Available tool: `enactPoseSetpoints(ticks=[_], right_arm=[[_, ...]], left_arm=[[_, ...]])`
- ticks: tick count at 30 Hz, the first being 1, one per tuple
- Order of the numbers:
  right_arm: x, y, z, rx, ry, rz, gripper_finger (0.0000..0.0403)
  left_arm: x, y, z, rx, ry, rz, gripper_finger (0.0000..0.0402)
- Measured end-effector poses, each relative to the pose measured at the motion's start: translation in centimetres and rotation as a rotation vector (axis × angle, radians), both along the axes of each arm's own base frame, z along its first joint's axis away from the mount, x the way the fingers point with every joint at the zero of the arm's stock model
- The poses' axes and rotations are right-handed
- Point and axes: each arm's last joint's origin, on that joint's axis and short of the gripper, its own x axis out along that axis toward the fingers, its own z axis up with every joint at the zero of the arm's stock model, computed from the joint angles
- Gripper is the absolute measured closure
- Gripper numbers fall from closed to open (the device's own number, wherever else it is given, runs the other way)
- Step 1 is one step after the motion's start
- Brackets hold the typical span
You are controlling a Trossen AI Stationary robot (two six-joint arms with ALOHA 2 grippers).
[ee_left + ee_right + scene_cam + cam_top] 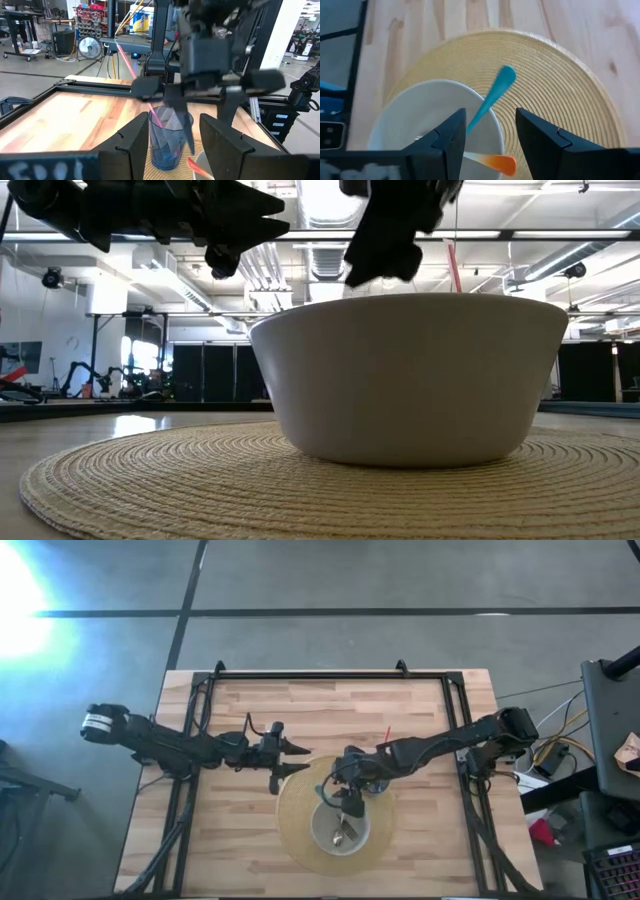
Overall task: Pick & Place Utensil
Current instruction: Return to Home Position
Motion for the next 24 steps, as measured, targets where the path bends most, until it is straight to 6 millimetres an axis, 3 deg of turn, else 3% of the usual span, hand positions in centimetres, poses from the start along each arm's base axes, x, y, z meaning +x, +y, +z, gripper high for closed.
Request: enactPoseSetpoints(ticks=[13,24], right_arm=[[-1.9,1.4,5.6,-0.11,-0.101,0.203,0.0262],[-6.7,0.5,10.7,-0.142,-0.267,0.25,0.0294]], left_arm=[[-0.7,0.1,0.7,-0.013,0.003,-0.002,0.0232],[-4.3,0.4,3.6,0.026,-0.025,-0.002,0.024]])
